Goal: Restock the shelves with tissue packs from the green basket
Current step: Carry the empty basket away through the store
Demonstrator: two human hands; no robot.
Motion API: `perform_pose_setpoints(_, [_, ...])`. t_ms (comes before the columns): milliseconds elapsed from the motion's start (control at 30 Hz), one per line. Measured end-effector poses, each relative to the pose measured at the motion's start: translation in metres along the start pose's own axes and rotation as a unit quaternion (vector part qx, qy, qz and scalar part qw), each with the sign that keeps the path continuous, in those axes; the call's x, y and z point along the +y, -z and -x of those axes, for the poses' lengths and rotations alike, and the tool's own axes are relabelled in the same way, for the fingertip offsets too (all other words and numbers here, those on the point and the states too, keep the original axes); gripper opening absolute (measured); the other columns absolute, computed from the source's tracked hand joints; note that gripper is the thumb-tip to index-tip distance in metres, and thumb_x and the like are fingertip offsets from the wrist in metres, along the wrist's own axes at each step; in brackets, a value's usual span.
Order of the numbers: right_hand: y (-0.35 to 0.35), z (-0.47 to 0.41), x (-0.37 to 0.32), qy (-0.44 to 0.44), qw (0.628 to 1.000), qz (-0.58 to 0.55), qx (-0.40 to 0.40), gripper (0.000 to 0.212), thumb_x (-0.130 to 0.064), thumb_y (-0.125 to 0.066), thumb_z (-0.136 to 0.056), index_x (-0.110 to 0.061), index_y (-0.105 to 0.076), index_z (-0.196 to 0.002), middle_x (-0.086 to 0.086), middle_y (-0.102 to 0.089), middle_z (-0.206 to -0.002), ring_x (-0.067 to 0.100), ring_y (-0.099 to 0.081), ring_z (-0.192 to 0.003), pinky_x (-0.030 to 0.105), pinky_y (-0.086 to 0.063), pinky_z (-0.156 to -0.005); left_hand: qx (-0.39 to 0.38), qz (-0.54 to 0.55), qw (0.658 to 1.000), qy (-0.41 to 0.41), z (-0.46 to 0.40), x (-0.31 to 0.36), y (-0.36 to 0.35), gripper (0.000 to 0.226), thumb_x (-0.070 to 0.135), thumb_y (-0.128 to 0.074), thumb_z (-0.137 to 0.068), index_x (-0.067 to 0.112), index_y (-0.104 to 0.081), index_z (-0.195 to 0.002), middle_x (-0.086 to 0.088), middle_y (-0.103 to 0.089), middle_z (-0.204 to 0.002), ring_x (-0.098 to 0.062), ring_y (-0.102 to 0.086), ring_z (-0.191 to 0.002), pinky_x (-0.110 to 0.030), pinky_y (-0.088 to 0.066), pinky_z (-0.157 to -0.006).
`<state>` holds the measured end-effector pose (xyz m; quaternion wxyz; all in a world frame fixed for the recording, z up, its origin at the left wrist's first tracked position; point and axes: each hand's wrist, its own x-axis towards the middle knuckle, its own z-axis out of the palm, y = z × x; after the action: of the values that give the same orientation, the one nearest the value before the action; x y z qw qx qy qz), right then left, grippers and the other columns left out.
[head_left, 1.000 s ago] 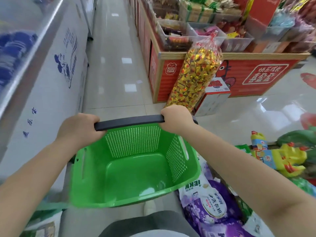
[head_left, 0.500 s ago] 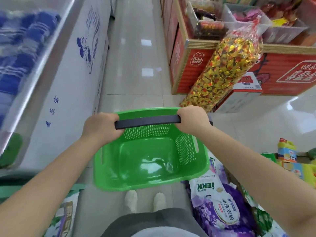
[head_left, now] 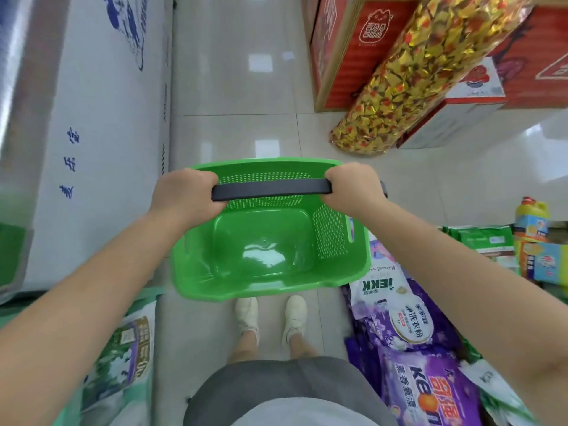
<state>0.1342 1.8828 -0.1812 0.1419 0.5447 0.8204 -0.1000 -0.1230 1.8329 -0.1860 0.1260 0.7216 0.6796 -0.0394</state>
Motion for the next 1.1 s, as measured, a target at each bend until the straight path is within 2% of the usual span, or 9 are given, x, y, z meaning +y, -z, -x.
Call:
perform_pose_setpoints(100, [-0.019, -0.006, -0.002, -0.003, 1.000, -0.012, -0.014, 0.021, -0.025, -0.052, -0.087, -0.017, -0.045, -0.069, -0.004, -0.036, -0.056, 0.022, -0.045, -0.062, 0.025, -0.031, -0.053, -0.019, -0.001, 1.000, -0.006, -0.004, -0.004, -0.019, 0.025, 0.032, -0.057, -0.084, 0.017, -0.046, -0.068, -0.001, -0.043, -0.060, -0.030, -0.052, -0.068, -0.029, -0.037, -0.058])
perform_pose_setpoints(200, [-0.045, -0.011, -0.004, 0.004, 1.000, -0.018, -0.026, 0.015, -0.024, -0.051, -0.087, -0.015, -0.048, -0.076, -0.004, -0.035, -0.057, 0.023, -0.046, -0.066, 0.026, -0.033, -0.058, -0.037, 0.009, 0.999, 0.005, -0.005, -0.009, -0.045, 0.028, 0.029, -0.060, -0.083, 0.013, -0.045, -0.066, -0.001, -0.038, -0.054, -0.030, -0.047, -0.063, -0.031, -0.036, -0.056])
perform_pose_setpoints(300, [-0.080, -0.019, -0.006, 0.008, 0.999, -0.031, -0.041, 0.014, -0.023, -0.051, -0.088, -0.015, -0.046, -0.077, -0.004, -0.034, -0.058, 0.024, -0.046, -0.067, 0.029, -0.036, -0.059, -0.054, 0.013, 0.998, 0.013, -0.006, -0.014, -0.078, 0.025, 0.025, -0.064, -0.080, 0.005, -0.055, -0.069, -0.017, -0.058, -0.065, -0.038, -0.057, -0.067, -0.036, -0.041, -0.058])
perform_pose_setpoints(400, [-0.124, -0.027, -0.005, -0.004, 0.997, -0.051, -0.052, 0.014, -0.021, -0.052, -0.087, -0.013, -0.047, -0.077, 0.003, -0.044, -0.066, 0.026, -0.046, -0.070, 0.032, -0.036, -0.062, -0.076, 0.005, 0.997, 0.012, -0.012, -0.014, -0.119, 0.025, 0.026, -0.062, -0.081, 0.003, -0.057, -0.073, -0.020, -0.062, -0.074, -0.040, -0.060, -0.075, -0.035, -0.037, -0.059])
perform_pose_setpoints(500, [-0.171, -0.034, -0.003, -0.018, 0.995, -0.091, -0.046, 0.011, -0.016, -0.055, -0.083, -0.006, -0.055, -0.079, 0.014, -0.056, -0.075, 0.032, -0.056, -0.076, 0.034, -0.031, -0.067, -0.101, -0.005, 0.995, 0.008, -0.020, -0.016, -0.163, 0.023, 0.026, -0.060, -0.083, 0.004, -0.057, -0.078, -0.017, -0.061, -0.077, -0.038, -0.059, -0.078, -0.034, -0.036, -0.059])
perform_pose_setpoints(600, [-0.217, -0.042, -0.001, -0.024, 0.993, -0.096, -0.065, 0.008, -0.014, -0.055, -0.082, -0.007, -0.055, -0.079, 0.014, -0.059, -0.077, 0.033, -0.058, -0.079, 0.037, -0.035, -0.080, -0.139, -0.018, 0.990, -0.004, -0.029, -0.020, -0.207, 0.021, 0.026, -0.058, -0.084, 0.005, -0.058, -0.083, -0.017, -0.063, -0.082, -0.038, -0.060, -0.082, -0.034, -0.034, -0.059])
perform_pose_setpoints(700, [-0.262, -0.049, 0.001, -0.033, 0.991, -0.107, -0.075, 0.009, -0.014, -0.055, -0.082, -0.005, -0.056, -0.084, 0.015, -0.062, -0.084, 0.031, -0.057, -0.084, 0.037, -0.032, -0.086, -0.179, -0.044, 0.982, -0.040, -0.039, -0.023, -0.249, 0.020, 0.026, -0.055, -0.085, 0.006, -0.057, -0.087, -0.015, -0.064, -0.087, -0.036, -0.062, -0.085, -0.034, -0.039, -0.062])
perform_pose_setpoints(900, [-0.319, -0.060, 0.007, -0.028, 0.986, -0.121, -0.108, 0.008, -0.016, -0.054, -0.085, -0.010, -0.052, -0.082, 0.004, -0.046, -0.076, 0.024, -0.043, -0.078, 0.036, -0.029, -0.089, -0.232, -0.065, 0.968, -0.076, -0.052, -0.025, -0.304, 0.018, 0.024, -0.051, -0.087, 0.007, -0.054, -0.091, -0.014, -0.063, -0.092, -0.034, -0.061, -0.089, -0.034, -0.040, -0.063])
perform_pose_setpoints(1100, [-0.351, -0.075, 0.017, -0.039, 0.983, -0.135, -0.119, 0.009, -0.017, -0.056, -0.085, -0.010, -0.050, -0.084, 0.003, -0.045, -0.079, 0.022, -0.039, -0.081, 0.036, -0.029, -0.088, -0.245, -0.039, 0.966, -0.071, -0.063, -0.021, -0.340, 0.011, 0.020, -0.049, -0.088, 0.010, -0.045, -0.086, -0.014, -0.059, -0.090, -0.034, -0.059, -0.084, -0.034, -0.035, -0.060])
